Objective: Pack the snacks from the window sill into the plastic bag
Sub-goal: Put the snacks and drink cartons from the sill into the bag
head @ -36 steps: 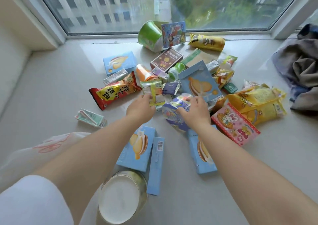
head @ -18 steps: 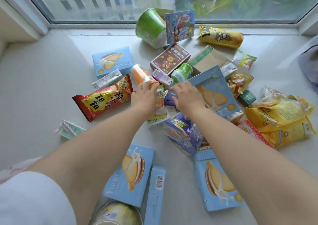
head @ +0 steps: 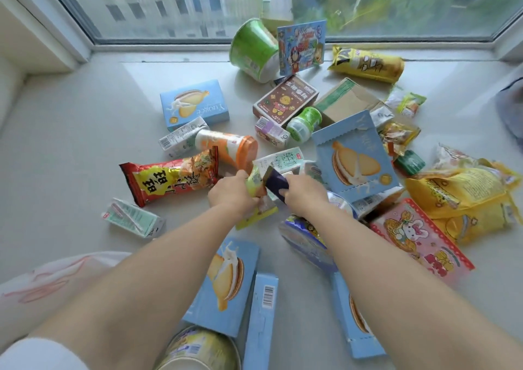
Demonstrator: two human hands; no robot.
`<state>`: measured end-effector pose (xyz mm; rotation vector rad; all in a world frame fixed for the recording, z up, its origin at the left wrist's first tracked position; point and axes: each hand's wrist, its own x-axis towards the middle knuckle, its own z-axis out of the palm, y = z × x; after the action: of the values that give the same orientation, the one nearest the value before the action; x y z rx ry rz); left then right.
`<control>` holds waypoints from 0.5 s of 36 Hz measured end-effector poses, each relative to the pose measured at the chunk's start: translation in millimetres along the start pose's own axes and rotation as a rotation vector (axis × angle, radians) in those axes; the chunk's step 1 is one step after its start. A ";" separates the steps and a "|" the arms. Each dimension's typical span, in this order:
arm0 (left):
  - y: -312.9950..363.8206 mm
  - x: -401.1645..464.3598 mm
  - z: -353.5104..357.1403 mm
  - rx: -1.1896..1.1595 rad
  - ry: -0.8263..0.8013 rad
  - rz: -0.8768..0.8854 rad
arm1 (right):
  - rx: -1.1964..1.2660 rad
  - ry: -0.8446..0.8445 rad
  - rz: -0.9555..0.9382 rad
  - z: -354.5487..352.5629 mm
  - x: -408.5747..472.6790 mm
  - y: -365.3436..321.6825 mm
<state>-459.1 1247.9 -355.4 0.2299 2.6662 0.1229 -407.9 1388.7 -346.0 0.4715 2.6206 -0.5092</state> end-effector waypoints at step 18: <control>54.5 -88.2 -67.1 -0.522 0.149 0.179 | 0.705 0.612 0.511 -36.6 -153.3 96.8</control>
<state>-404.1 1282.1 -250.3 0.2940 2.6408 0.9076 -251.3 1451.6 -270.3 1.6900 2.6040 -1.2589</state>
